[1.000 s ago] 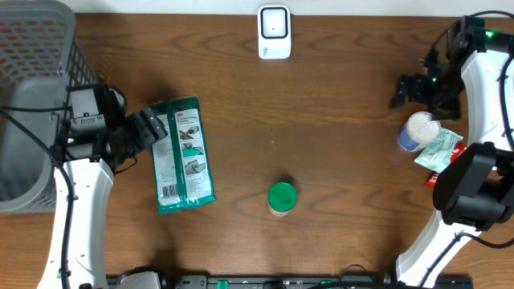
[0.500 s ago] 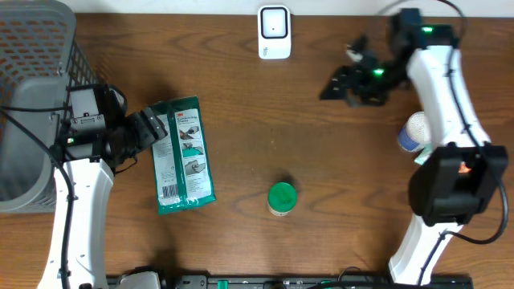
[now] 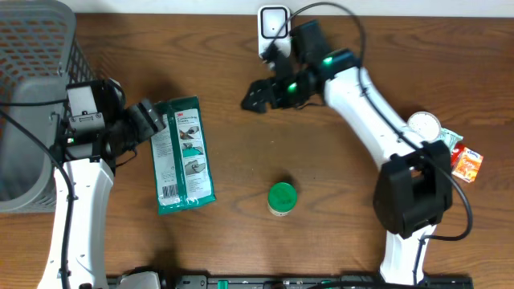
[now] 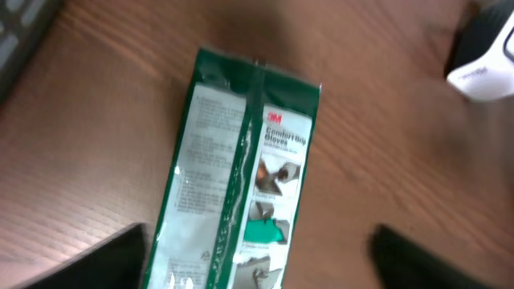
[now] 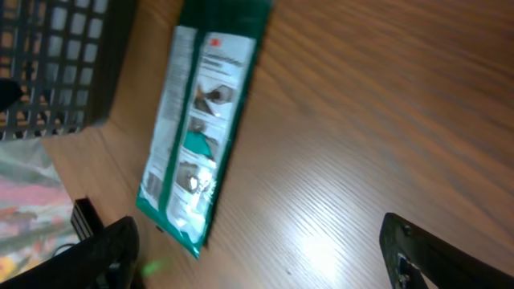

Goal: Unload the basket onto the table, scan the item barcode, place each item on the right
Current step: 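Move the right gripper left over the green gloves pack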

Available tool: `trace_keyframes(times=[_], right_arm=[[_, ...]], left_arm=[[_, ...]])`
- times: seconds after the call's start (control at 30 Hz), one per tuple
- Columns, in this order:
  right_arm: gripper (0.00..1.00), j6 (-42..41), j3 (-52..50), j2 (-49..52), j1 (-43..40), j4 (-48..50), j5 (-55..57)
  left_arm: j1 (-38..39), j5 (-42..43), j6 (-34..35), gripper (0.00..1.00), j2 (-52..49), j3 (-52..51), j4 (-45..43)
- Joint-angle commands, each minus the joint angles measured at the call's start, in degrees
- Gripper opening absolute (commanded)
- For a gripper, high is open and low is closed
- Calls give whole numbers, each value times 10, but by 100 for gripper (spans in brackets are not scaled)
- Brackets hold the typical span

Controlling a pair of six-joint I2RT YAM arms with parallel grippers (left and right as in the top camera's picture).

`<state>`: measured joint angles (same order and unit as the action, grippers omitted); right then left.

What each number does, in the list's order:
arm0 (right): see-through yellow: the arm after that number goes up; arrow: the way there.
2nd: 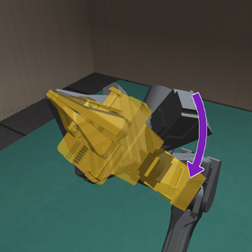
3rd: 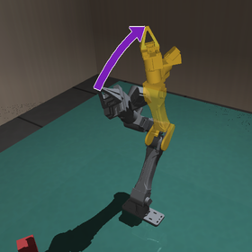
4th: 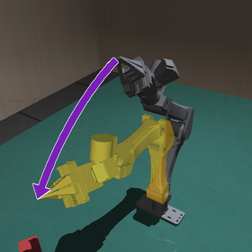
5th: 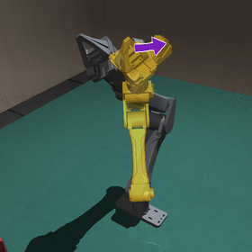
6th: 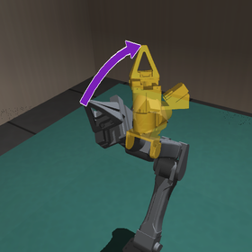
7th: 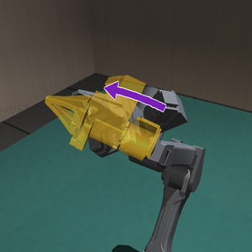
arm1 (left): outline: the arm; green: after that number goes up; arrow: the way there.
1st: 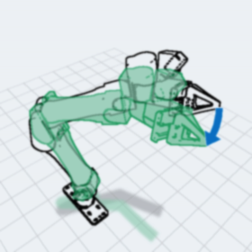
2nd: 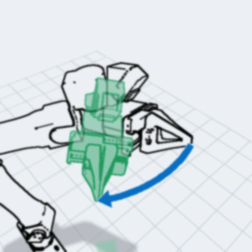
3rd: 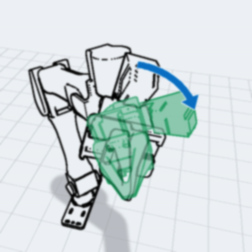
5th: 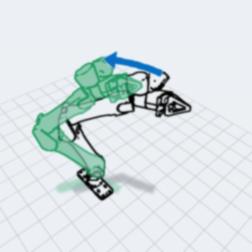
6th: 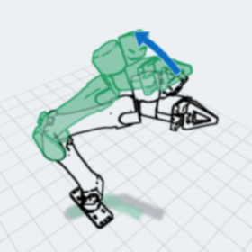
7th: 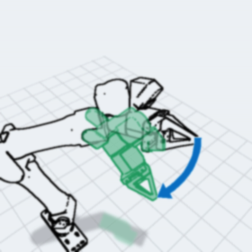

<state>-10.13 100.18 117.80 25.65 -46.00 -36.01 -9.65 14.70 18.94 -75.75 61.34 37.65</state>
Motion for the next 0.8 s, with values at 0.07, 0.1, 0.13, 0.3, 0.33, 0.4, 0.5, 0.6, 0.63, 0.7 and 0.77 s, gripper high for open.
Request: trace_keyframes(times=[0.07, 0.1, 0.13, 0.3, 0.33, 0.4, 0.5, 0.6, 0.63, 0.7, 0.77], right_arm=[[84, -44, -45, -1, 47, 57, 48], [80, -63, -52, -1, 53, 67, 67], [75, -84, -62, -1, 60, 82, 86], [62, -127, -114, -1, 85, 171, 94], [62, -133, -123, -1, 89, 186, 94], [62, -135, -140, -1, 94, 215, 95], [64, -134, -162, -1, 100, 245, 97], [70, -134, -181, -1, 105, 263, 107], [70, -134, -188, -1, 108, 271, 113], [71, -134, -199, -1, 111, 283, 131], [71, -134, -211, -1, 116, 296, 142]], left_arm=[[-2, -70, 19, 31, -6, -17, 28], [-1, -88, 26, 29, -12, -23, 35], [-1, -101, 29, 26, -19, -28, 39], [-1, -143, 28, 21, -70, -50, 30], [-2, -143, 28, 20, -83, -54, 24], [-1, -141, 28, 15, -115, -57, 16], [-2, -141, 25, 11, -164, -57, 1], [-1, -141, 21, 10, -199, -57, -14], [-1, -141, 21, 10, -207, -57, -17], [-1, -136, 21, 11, -225, -57, -24], [1, -123, 17, 10, -239, -57, -26]])
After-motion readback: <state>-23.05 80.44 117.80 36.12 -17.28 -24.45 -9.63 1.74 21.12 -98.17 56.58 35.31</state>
